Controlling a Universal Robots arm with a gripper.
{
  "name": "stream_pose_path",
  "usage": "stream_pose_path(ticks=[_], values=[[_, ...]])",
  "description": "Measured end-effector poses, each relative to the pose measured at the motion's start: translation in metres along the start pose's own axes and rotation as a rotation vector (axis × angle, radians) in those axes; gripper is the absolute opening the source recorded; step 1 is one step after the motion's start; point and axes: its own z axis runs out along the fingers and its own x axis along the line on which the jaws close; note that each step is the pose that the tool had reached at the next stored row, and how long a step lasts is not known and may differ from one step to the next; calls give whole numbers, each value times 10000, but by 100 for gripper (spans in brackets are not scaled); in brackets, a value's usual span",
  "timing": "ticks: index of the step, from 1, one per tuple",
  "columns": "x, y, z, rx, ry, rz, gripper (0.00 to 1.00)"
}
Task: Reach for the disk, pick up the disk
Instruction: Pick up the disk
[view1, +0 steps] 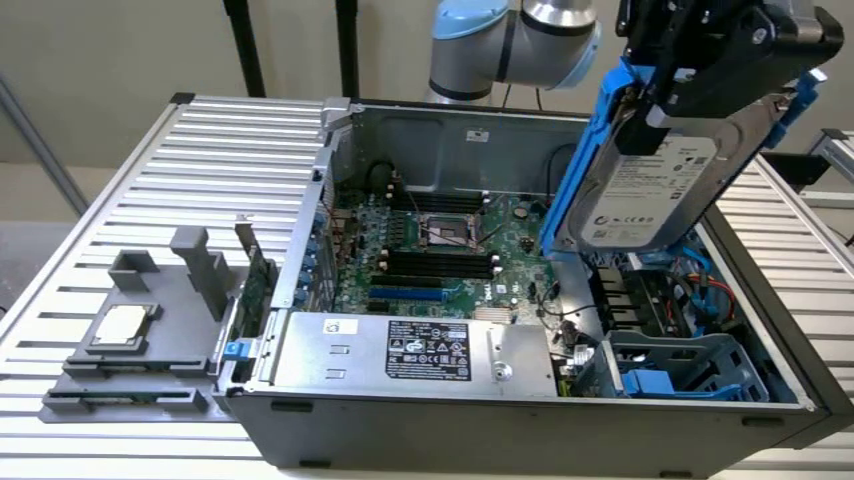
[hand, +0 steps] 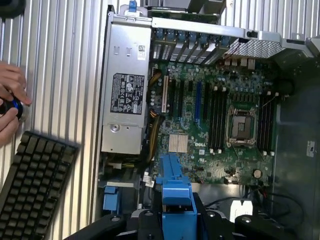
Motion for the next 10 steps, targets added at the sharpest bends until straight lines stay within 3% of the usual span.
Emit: stream_pose_path(ticks=[10], values=[[267, -280, -26, 0, 0, 1, 33]])
